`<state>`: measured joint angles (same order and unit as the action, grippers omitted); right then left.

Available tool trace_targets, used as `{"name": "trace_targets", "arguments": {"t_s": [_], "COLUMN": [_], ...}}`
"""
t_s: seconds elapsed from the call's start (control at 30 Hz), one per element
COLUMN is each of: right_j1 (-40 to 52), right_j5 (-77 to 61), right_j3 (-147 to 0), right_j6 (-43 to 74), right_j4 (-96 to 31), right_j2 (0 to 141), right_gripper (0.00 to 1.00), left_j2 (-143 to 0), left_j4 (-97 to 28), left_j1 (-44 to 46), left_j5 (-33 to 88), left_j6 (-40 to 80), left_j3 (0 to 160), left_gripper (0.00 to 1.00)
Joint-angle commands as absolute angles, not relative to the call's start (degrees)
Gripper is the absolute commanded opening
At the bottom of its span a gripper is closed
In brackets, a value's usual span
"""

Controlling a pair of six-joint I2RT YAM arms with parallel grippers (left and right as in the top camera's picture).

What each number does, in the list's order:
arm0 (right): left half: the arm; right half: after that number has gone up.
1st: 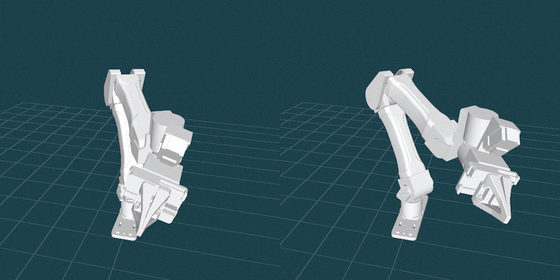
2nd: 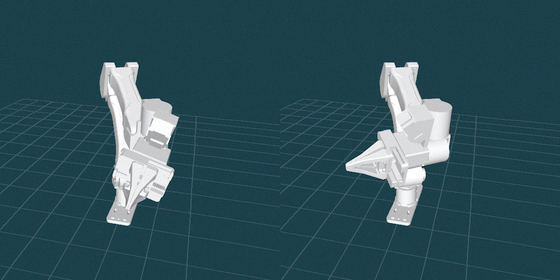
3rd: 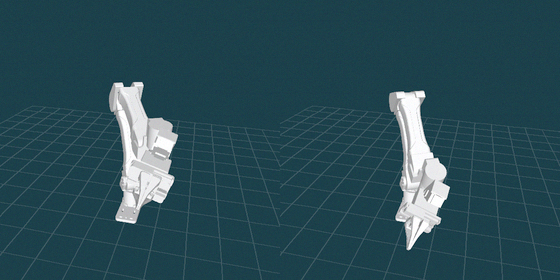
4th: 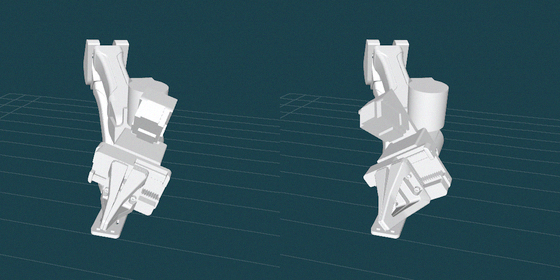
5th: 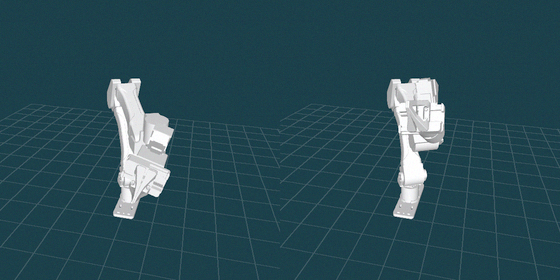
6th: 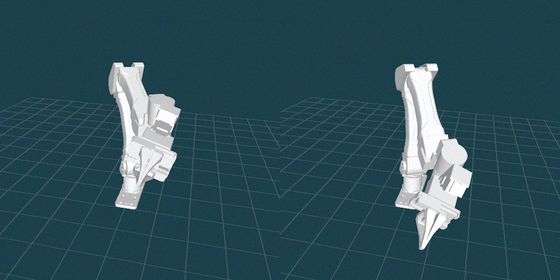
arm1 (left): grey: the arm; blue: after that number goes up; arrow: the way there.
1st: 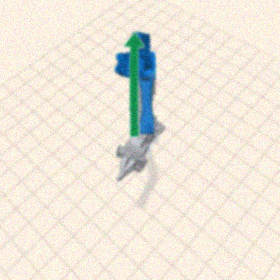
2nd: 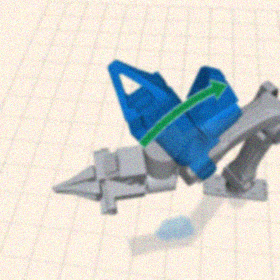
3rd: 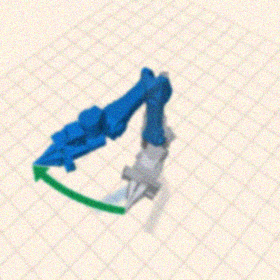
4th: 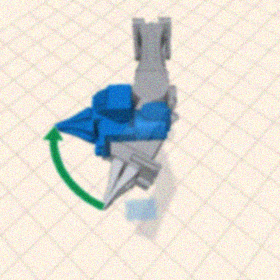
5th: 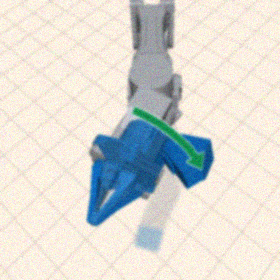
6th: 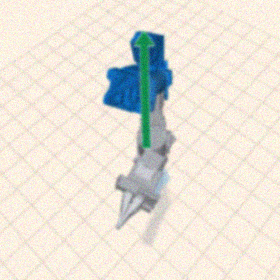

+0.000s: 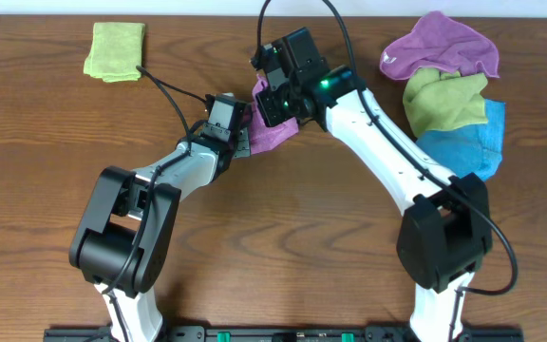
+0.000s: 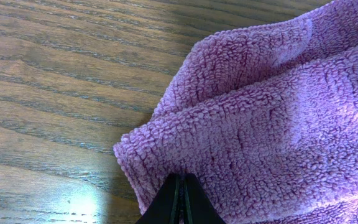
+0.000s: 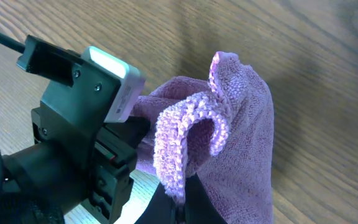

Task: Fold the cloth
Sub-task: 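Lift the bundled cloth with the right gripper and retract the left arm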

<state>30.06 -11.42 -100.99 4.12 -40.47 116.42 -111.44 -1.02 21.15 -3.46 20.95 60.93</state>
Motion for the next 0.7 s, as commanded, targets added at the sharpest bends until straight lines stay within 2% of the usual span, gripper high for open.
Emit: {"name": "trace_targets", "arguments": {"t_s": [0.0, 0.13, 0.3, 0.47, 0.53, 0.67], "right_j1": [29.80, 29.80, 29.98, 31.24, 32.23, 33.89], "right_j5": [-12.03, -12.03, -12.08, -12.27, -12.60, -15.03], "right_j3": [-101.93, -101.93, -101.93, -101.71, -101.62, -101.62], "right_j6": [3.99, 3.97, 3.53, 0.08, -0.99, -2.42], "right_j4": [-40.56, -41.17, -41.65, -41.47, -41.32, -40.12], "right_j2": [115.11, 115.11, 115.11, 115.85, 117.32, 121.03], "right_gripper": [0.01, 0.01, 0.01, 0.01, 0.01, 0.01], "left_j2": [-110.87, -102.59, -83.61, -64.73, -56.29, -46.54], "left_j4": [-1.04, -1.10, -3.38, -11.55, -14.39, -19.14], "left_j1": [20.51, 18.65, 14.04, 10.59, 10.35, 10.35], "left_j5": [-4.47, -4.75, -6.63, -11.84, -12.03, -12.08], "left_j6": [21.04, 21.96, 22.33, 22.31, 22.31, 22.31], "left_j3": [61.21, 61.41, 61.41, 61.41, 61.41, 61.41], "left_gripper": [0.06, 0.06, 0.06, 0.06, 0.09, 0.09]}}
